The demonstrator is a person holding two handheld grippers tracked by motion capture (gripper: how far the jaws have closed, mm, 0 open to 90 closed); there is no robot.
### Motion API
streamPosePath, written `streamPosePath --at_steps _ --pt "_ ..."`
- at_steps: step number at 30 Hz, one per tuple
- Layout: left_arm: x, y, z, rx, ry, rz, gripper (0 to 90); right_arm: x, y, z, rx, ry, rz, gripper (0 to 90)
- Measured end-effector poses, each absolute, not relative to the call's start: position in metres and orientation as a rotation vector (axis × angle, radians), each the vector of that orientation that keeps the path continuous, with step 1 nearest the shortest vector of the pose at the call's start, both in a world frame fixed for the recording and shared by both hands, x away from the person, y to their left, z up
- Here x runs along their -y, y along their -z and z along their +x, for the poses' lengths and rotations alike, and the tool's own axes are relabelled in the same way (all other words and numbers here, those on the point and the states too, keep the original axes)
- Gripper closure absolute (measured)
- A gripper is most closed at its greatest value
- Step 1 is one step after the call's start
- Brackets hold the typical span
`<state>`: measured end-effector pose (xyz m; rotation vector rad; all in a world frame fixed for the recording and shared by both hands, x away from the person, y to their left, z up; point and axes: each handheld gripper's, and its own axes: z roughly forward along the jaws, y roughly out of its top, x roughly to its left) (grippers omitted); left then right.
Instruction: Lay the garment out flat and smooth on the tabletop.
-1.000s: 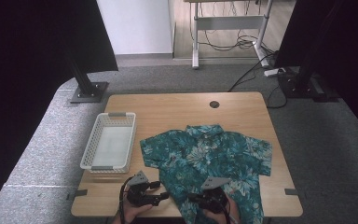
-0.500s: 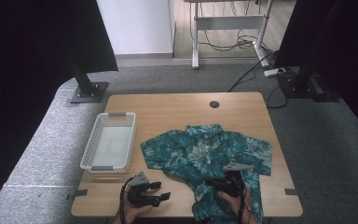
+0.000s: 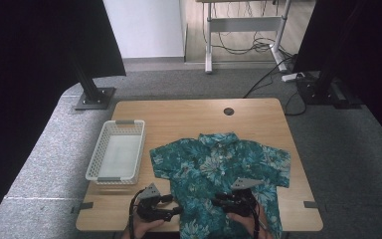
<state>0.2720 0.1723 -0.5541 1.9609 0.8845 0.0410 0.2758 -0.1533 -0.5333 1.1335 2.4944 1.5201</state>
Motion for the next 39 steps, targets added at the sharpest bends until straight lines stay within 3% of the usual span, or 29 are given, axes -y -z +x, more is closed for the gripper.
streamPosePath --at_steps 5,8,12,27,30,39 --pt "-0.166 0.554 0.276 -0.884 -0.034 1.961 32.2 0.14 0.535 0.271 -2.57 -1.526 1.078 58.6" --pt "-0.16 0.553 0.278 -0.894 -0.038 1.954 33.9 0.129 0.535 0.264 -2.622 -1.514 1.038 46.5" --pt "-0.158 0.553 0.281 -0.9 -0.035 1.945 34.0 0.114 0.537 0.254 -2.671 -1.474 0.964 38.9" --pt "-0.16 0.554 0.282 -0.894 -0.036 1.948 33.7 0.094 0.549 0.249 -2.695 -1.231 0.882 29.8" --pt "-0.161 0.554 0.282 -0.898 -0.035 1.946 33.6 0.09 0.551 0.245 -2.664 -1.181 0.852 36.3" --pt "-0.165 0.552 0.28 -0.895 -0.035 1.94 33.3 0.1 0.552 0.248 -2.579 -1.168 0.901 85.2"
